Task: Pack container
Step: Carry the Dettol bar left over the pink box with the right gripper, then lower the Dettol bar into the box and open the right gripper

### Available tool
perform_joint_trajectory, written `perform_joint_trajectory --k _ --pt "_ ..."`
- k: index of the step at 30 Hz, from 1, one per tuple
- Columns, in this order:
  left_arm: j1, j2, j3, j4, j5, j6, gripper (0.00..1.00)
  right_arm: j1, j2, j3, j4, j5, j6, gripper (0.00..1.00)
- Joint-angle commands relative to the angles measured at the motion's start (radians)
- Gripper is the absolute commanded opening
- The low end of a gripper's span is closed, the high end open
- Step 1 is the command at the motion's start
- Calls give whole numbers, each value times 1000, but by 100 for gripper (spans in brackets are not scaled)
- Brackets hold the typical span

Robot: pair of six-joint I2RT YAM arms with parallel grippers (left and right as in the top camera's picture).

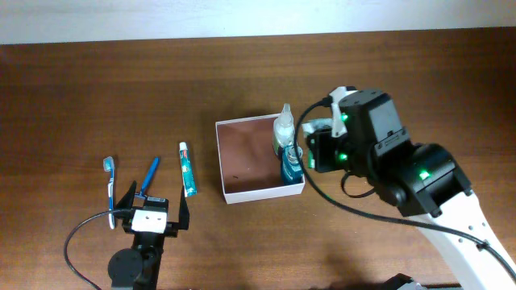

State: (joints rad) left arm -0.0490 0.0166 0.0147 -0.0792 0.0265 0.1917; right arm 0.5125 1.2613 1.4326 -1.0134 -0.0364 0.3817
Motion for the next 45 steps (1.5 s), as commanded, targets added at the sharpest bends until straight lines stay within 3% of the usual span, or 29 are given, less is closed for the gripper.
perform_joint_trajectory --k 1,7,14,25,45 --pt "6 -3 -6 0 11 16 99 72 20 22 42 -2 29 22" --pt "6 -3 -6 0 11 16 99 230 167 22 188 68 47 22" --pt "6 -3 -6 0 11 16 99 313 347 22 286 206 46 22" --pt "6 -3 -6 0 11 16 99 313 582 22 380 304 46 21" --pt "6 -3 -6 0 11 16 99 259 696 21 453 307 73 21"
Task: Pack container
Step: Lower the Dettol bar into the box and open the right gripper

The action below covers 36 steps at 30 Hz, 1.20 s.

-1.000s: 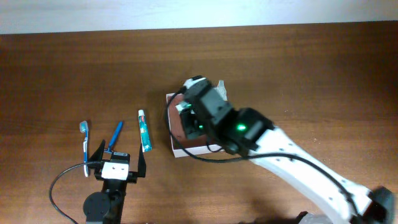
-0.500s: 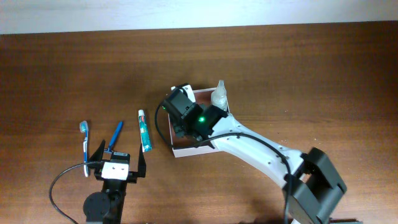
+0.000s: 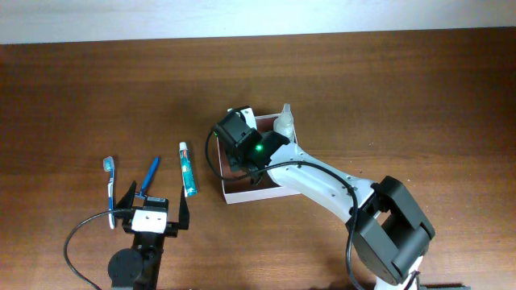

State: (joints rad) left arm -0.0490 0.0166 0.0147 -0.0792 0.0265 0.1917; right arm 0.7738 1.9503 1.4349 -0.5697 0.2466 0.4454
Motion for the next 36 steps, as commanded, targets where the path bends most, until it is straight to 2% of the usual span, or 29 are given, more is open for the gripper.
perform_joint_trajectory --k 1,12,13,14,22,23,26,28,36 --pt "6 -3 -6 0 11 16 100 -3 7 19 10 23 9 22" --pt "6 -3 -6 0 11 16 99 -3 7 19 -2 -7 9 23" --pt "6 -3 -6 0 11 16 99 -3 7 19 -3 -7 9 31" --pt "6 -3 -6 0 11 16 99 -3 7 19 -6 -7 9 34" --pt "6 -3 -6 0 11 16 99 -3 7 18 -10 -6 9 35" --pt "6 -3 -6 0 11 16 99 -3 7 18 -10 -6 9 40" --pt "6 -3 -6 0 11 16 99 -3 7 18 -10 -7 9 45" --pt "6 -3 -6 0 11 16 99 -2 7 18 -10 -7 9 52" --pt "6 -3 -6 0 11 16 99 -1 -29 69 -34 -33 9 51"
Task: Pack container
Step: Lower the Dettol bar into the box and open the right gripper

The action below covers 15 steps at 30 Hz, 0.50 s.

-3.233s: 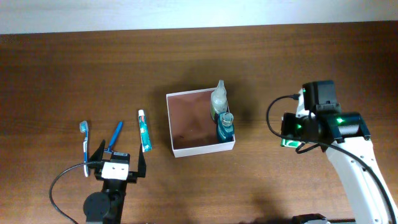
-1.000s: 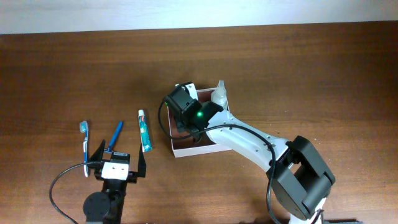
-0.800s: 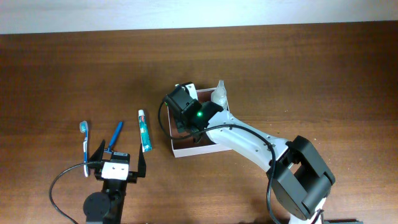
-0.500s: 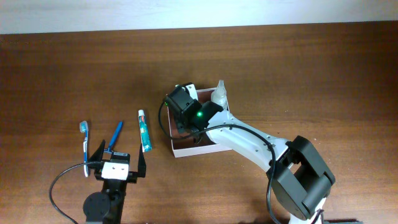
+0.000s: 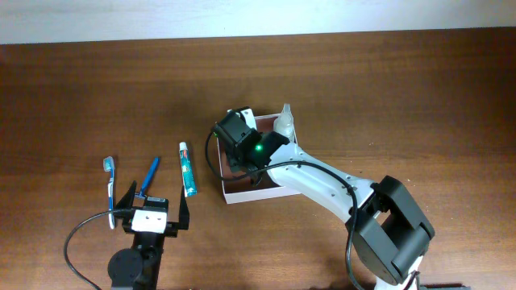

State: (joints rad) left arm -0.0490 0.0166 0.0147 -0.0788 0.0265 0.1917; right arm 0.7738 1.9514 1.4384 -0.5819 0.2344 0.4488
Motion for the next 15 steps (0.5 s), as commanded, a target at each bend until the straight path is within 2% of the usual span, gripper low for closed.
perform_joint_trajectory --k 1,5,7,9,13,14,15 --pt "6 -3 -6 -1 11 16 99 -1 -38 84 -39 -21 5 51" --pt "6 -3 -6 -1 11 16 99 -1 -69 202 -173 -21 4 50" --pt "6 -3 -6 -1 11 16 99 -1 -84 287 -269 -21 -18 41" --pt "6 -3 -6 -1 11 16 99 -1 -95 349 -341 -16 -25 38" --pt "6 -3 -6 -1 11 16 99 -37 -135 436 -450 3 -21 9" --pt "6 -3 -6 -1 11 16 99 -53 -148 439 -458 2 -21 4" --pt "6 -3 -6 -1 11 16 99 -68 -158 439 -464 2 -21 4"
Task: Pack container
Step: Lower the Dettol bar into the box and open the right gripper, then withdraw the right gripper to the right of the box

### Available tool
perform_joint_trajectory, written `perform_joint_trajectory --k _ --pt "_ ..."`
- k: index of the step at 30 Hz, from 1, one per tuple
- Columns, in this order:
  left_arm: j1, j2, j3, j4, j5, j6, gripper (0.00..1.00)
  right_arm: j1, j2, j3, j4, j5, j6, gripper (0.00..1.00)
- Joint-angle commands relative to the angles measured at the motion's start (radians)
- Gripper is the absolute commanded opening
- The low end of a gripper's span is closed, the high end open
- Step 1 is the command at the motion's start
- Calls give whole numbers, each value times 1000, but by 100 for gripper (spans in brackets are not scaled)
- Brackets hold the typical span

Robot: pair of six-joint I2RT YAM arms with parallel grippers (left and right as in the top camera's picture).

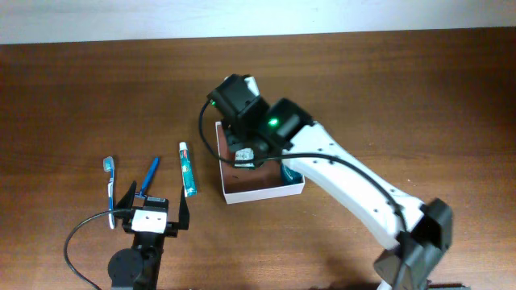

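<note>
The white box (266, 196) with a brown floor sits mid-table. My right arm reaches over its left half, and my right gripper (243, 153) points down inside it. Its jaws are hidden by the wrist, and a small pale bit shows at the tip. A teal item (289, 174) peeks out in the box's right side. A toothpaste tube (187, 169), a blue stick-like item (149, 176) and a blue toothbrush (110, 182) lie left of the box. My left gripper (155, 203) rests open just in front of them, holding nothing.
A black cable (81, 234) loops from the left arm's base at the front left. A pale wall strip (161, 20) bounds the table's far edge.
My right arm's wrist has come up and shifted toward the far left corner of the box. It now covers the clear bottle at the far rim. The left arm has not moved.
My right gripper was first at the box's right side, beside a clear bottle and a teal item standing there. Then it reached low over the box's left half and stayed so. Now the wrist stands higher over that half. The items left of the box never moved.
</note>
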State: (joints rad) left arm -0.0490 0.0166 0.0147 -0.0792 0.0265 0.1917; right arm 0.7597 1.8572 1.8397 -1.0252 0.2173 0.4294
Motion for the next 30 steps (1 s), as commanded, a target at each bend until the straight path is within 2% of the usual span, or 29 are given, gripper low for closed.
perform_joint_trajectory --k 1,9,14,18,22,30 --pt "6 -3 -6 0 11 16 99 -71 -73 38 -31 19 -2 4" --pt "6 -3 -6 0 11 16 99 -302 -99 27 -192 12 9 4" --pt "6 -3 -6 0 11 16 99 -456 -99 -19 -209 -68 18 4" --pt "6 -3 -6 0 11 16 99 -579 -99 -93 -200 -211 8 4" --pt "6 -3 -6 0 11 16 99 -708 -99 -303 -101 -495 -112 4" --pt "6 -3 -6 0 11 16 99 -727 -99 -623 129 -875 -243 4"
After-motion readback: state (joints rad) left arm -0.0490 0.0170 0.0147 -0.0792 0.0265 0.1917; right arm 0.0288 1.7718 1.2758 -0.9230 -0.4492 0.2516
